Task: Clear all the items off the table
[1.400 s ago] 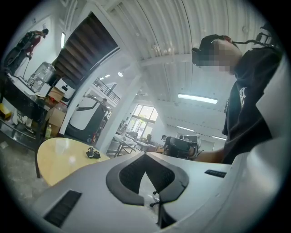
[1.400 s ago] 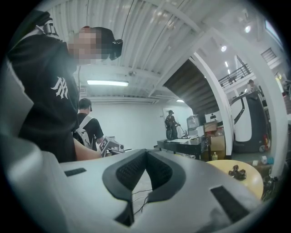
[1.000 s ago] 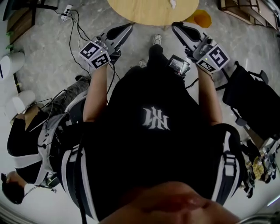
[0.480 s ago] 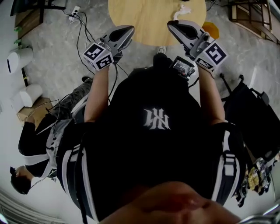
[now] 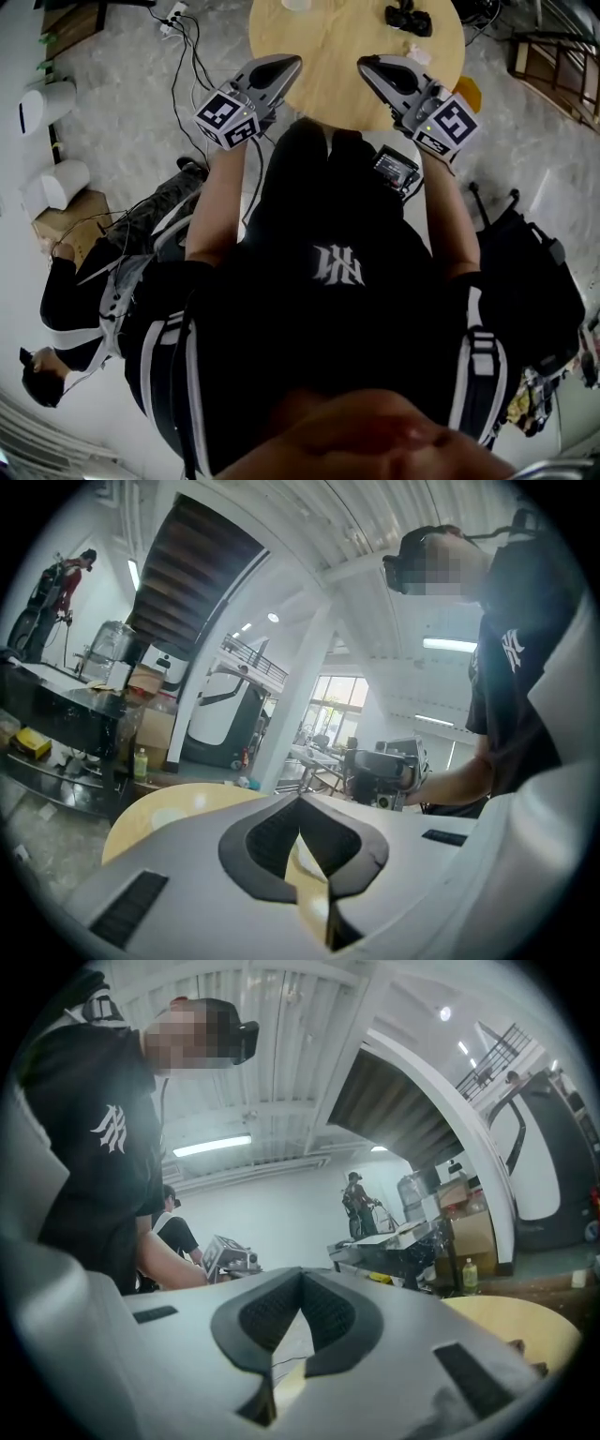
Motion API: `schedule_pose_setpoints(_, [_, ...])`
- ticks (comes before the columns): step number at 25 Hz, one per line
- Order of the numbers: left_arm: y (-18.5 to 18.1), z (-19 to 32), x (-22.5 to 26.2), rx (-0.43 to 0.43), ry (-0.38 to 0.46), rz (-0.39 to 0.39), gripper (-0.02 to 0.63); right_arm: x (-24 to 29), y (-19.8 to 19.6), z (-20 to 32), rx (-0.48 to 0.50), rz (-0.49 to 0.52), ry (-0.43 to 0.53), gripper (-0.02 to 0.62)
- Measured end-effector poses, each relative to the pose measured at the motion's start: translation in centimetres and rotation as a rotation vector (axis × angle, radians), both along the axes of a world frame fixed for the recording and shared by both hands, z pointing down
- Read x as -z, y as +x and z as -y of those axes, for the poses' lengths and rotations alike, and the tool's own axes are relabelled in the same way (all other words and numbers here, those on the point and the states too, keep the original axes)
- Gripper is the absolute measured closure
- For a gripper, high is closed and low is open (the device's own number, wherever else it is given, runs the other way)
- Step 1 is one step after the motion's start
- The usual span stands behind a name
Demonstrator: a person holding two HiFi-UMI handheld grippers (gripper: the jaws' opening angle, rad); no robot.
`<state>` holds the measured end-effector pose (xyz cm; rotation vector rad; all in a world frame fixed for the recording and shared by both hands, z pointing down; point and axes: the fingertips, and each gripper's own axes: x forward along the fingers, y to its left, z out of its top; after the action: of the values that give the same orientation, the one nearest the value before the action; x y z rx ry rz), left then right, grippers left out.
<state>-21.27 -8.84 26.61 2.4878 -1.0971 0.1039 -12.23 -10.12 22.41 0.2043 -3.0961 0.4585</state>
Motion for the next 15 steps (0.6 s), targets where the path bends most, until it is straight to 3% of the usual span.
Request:
schedule_pose_setpoints(4, [-1.2, 2.4, -3.1, 0.004, -0.019, -0.021, 0.583, -2.6, -0.9, 2.4, -0.024, -0.037, -0.015, 0.592])
schedule_pose_setpoints(8, [-3.2, 4.8, -7.5, 0.012, -0.053, 0.011, 0.581, -4.3, -2.1, 4.9, -0.079, -0.055, -0.001, 0.592])
schedule_pose_setpoints(10, [-4.5, 6.1, -9.5, 0.025, -0.068, 0.023, 0.526, -5.3, -2.8, 6.0, -0.105, -0.052, 0.016, 0.592])
schedule_pose_setpoints(13, [-5.7, 7.8, -12.2, 0.042, -0.08, 0.035, 0.512, -7.4, -3.5, 7.4, -0.126, -0.054, 0.024, 0.592])
schedule_pose_setpoints(15, [-6.0, 8.7, -13.9, 0.049, -0.086, 0.056, 0.455, -8.7, -3.8, 7.8, -0.132, -0.051, 0.018, 0.592])
